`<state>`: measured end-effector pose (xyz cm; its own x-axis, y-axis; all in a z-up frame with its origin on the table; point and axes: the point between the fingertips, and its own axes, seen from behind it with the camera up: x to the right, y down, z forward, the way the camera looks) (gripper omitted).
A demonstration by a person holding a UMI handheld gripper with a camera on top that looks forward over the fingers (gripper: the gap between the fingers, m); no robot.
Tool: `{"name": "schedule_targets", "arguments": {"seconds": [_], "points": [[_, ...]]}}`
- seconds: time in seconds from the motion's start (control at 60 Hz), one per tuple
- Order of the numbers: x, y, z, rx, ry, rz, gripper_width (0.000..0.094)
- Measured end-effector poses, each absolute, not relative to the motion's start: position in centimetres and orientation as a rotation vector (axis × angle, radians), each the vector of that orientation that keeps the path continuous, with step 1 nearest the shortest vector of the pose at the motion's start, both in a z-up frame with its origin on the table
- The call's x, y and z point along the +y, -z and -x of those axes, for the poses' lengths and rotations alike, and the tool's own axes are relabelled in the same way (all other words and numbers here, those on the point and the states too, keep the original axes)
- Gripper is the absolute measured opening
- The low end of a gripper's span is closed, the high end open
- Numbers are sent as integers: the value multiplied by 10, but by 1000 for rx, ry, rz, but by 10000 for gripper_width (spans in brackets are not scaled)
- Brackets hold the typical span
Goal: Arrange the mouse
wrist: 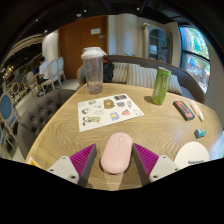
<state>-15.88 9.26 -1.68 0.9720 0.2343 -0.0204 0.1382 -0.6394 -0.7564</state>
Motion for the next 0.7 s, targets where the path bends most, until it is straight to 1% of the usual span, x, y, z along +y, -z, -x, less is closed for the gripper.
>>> {"name": "schedule_targets", "arguments": {"seconds": [0.017,0.067,0.1,0.283,0.333,0.383,0.45,0.533,0.6,0.65,0.7], "points": [[94,17,158,-254,-143,2270,709],[97,17,155,-227,-135,2264,547],[97,17,155,-206,-144,2262,543],[96,14,151,-205,-112,2228,418],[92,12,149,-212,-105,2227,410],[89,-5,149,-220,-132,2186,410],[86,-51,131,-197,-131,2101,413],[81,-113,84,-135,-104,2010,411],[75,-144,33,-94,-31,1969,410],[66,-150,-7,-75,37,1971,408],[61,-136,-39,-62,83,2003,408]]}}
